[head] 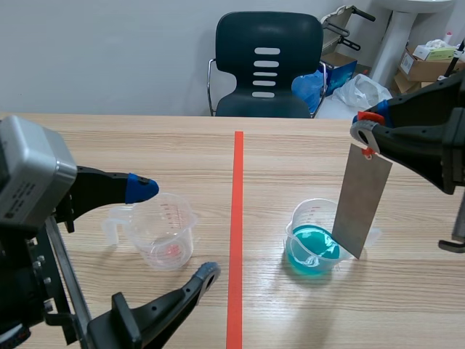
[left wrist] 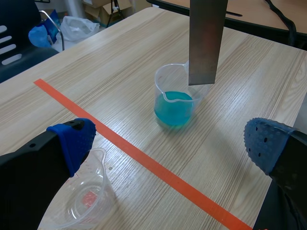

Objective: Do the redox reaction experiment

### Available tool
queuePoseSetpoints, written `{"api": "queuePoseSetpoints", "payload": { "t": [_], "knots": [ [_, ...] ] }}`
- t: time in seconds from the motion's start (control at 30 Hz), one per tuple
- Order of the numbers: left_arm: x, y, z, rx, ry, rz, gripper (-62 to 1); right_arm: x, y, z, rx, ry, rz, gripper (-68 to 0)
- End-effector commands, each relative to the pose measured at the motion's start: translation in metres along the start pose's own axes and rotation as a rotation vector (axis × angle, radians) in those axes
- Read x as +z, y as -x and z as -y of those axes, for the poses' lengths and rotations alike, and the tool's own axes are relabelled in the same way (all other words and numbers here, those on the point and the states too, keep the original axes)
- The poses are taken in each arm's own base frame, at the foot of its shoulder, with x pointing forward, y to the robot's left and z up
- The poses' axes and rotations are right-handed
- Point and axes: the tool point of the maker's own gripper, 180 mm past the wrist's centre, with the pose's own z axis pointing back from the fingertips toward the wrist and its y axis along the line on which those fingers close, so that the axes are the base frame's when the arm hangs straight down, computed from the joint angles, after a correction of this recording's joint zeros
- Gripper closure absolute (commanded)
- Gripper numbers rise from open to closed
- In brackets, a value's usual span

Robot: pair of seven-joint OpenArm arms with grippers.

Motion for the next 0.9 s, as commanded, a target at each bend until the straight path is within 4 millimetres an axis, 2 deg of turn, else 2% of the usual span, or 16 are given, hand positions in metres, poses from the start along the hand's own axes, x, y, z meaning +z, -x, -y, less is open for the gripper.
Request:
{"api": "queuePoseSetpoints", "payload": {
  "t": [0.0, 0.87],
  "knots": [
    [-0.0014, -0.0094, -0.0001, 0.002, -0.002, 0.036, -62.3, 0.0005, -0.0043, 0.0048, 0.013, 0.01, 0.007, -0.7],
    [-0.0013, -0.0091, 0.0, 0.002, -0.002, 0.035, -62.3, 0.0004, -0.0061, 0.005, 0.001, 0.013, 0.017, -0.7]
  ]
}}
